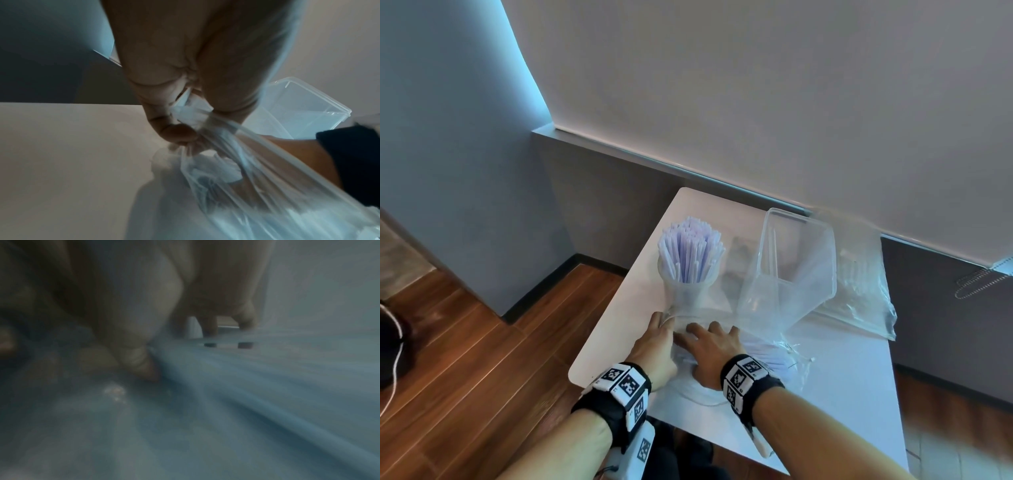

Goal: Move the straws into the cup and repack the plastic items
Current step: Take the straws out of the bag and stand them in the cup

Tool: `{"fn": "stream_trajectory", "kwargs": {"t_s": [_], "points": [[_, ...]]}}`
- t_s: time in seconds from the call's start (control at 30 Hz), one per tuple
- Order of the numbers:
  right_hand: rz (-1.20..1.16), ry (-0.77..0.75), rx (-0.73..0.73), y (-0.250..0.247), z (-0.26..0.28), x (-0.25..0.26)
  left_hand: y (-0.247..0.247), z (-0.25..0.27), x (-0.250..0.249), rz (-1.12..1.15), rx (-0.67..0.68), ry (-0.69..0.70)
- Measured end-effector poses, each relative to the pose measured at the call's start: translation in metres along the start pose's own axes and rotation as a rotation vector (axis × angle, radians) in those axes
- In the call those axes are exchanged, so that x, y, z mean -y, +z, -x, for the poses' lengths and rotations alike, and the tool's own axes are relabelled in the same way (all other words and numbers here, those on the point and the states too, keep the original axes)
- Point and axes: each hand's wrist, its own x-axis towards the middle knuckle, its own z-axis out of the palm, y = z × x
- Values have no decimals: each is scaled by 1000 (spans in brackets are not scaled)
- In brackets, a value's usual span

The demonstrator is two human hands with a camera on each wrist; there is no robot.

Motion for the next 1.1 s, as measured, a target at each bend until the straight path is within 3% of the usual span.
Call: {"fn": "stream_trajectory", "kwargs": {"t_s": [0.37,0.53,0.83,1.1], "points": [[-132,-26,-63,9,16,-20,-1,-5,6,1,-26,-34],[-215,-61,-171,13,35,-33,3,-4,7,-16,-39,-17],[-76,2,-362,26,56,-29,6,5,-5,-8,-33,-9],[27,20,-350,29,52,-15,5,6,-8,-8,-28,-11]]}}
